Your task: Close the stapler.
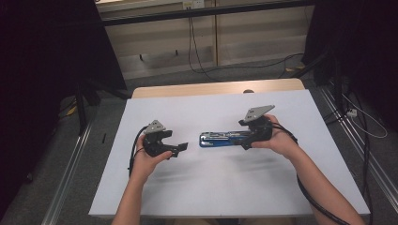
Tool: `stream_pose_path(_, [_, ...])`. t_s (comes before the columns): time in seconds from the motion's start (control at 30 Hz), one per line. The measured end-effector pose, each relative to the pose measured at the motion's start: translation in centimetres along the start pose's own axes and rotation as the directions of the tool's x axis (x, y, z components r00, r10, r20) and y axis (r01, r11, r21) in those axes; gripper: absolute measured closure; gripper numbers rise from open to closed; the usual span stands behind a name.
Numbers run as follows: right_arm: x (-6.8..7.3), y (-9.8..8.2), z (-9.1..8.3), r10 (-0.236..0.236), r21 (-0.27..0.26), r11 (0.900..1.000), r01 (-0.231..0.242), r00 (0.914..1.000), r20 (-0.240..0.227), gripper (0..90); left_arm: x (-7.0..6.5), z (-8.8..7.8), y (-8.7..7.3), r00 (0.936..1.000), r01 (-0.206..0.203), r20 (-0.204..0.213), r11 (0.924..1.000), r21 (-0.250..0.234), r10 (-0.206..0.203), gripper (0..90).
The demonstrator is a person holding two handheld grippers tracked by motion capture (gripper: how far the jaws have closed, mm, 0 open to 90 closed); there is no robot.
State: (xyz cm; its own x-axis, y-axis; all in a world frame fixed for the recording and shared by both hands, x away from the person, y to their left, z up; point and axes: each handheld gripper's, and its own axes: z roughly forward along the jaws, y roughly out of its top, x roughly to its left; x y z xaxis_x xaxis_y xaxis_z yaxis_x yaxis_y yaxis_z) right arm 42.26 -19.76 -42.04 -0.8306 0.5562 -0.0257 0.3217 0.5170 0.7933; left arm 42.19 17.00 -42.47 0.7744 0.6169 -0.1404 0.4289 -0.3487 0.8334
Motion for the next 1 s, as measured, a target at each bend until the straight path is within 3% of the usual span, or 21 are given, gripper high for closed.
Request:
stream_pose_path(0.13, [0.0, -0.7, -1.3, 0.014, 0.009, 1.0, -0.014, 0.9978, 0.064, 14.4, 0.0, 0.3, 0.0, 1.0, 0.0, -0.002, 1.0, 0.008, 0.0, 10.1])
stream_pose_path(0.33, [-0.2, -1.7, -2.5, 0.059, -0.006, 0.998, -0.059, 0.9905, 0.124, 14.3, -0.2, 0.7, 0.0, 1.0, 0.0, -0.002, 1.0, 0.006, 0.0, 11.9])
stream_pose_path(0.53, [-0.1, -3.0, -3.4, 0.077, -0.007, 0.997, -0.077, 0.9849, 0.155, 19.5, -0.5, 0.9, 0.1, 0.9998, 0.014, 0.015, 0.9999, 0.006, -0.014, 21.1])
stream_pose_path(0.63, [-0.1, -3.8, -3.7, 0.09, -0.005, 0.996, -0.09, 0.9829, 0.161, 27.5, -0.6, 0.9, 0.2, 0.9984, 0.027, 0.049, 0.9996, -0.005, -0.027, 37.8])
stream_pose_path(0.77, [0.1, -4.3, -4.2, 0.116, -0.019, 0.993, -0.114, 0.9754, 0.187, 35.0, -1.0, 1.3, 0.3, 0.9977, 0.024, 0.064, 0.9997, -0.006, -0.024, 56.8])
stream_pose_path(0.87, [0.2, -4.6, -4.6, 0.121, -0.019, 0.993, -0.12, 0.9704, 0.209, 37.4, -1.3, 1.7, 0.4, 0.9975, 0.011, 0.07, 0.9999, 0.006, -0.012, 71.7])
stream_pose_path(1.0, [0.5, -5.2, -5.1, 0.125, -0.009, 0.992, -0.126, 0.9658, 0.227, 37.6, -1.6, 2.3, 0.5, 0.9971, 0.002, 0.076, 1.0, 0.006, -0.003, 85.3])
